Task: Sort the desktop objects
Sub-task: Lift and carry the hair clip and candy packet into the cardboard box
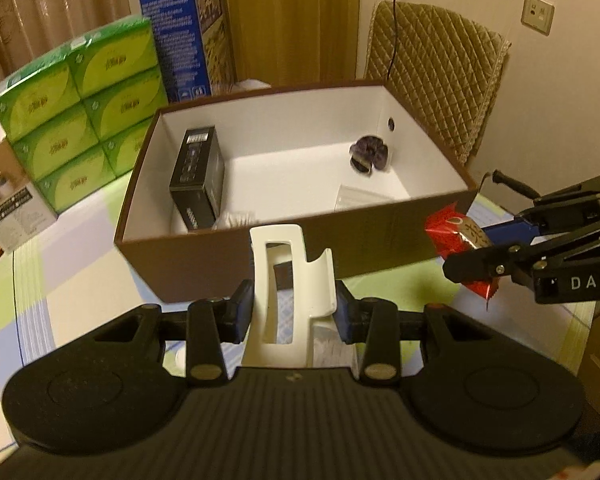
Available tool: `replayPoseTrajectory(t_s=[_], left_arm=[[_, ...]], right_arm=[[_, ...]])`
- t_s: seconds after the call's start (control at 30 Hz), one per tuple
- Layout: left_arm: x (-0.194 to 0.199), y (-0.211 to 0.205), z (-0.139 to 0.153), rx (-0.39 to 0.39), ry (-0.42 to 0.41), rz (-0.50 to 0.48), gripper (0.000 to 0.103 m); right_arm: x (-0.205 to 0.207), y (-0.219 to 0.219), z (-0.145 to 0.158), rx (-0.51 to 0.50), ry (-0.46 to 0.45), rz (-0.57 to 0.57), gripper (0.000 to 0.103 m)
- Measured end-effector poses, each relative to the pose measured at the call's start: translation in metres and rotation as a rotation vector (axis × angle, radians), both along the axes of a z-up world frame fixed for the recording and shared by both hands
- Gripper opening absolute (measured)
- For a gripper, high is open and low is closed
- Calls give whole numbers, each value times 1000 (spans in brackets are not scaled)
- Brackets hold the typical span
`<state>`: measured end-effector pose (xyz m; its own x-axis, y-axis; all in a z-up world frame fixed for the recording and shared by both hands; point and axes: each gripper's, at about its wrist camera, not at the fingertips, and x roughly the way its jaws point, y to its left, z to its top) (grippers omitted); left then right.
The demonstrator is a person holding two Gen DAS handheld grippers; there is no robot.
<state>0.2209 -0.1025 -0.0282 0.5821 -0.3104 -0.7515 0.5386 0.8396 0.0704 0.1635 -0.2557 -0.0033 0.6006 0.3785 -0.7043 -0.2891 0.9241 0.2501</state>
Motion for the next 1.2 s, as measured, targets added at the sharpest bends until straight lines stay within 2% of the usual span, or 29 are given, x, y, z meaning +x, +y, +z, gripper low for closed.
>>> replayPoseTrajectory(t_s=[0.43, 0.7, 1.0, 1.2], left_arm=[[40, -25, 21, -26, -35, 8, 36], [71, -43, 33, -36, -58, 8, 36], [99, -65, 42, -27, -85, -5, 36], [116, -76, 40, -23, -75, -7, 36]], right_arm=[[35, -19, 30, -6, -90, -5, 24], [69, -28, 46, -55, -141, 3, 24], [104, -38, 51, -103, -167, 15, 24], [122, -43, 48, -116, -158, 13, 24]])
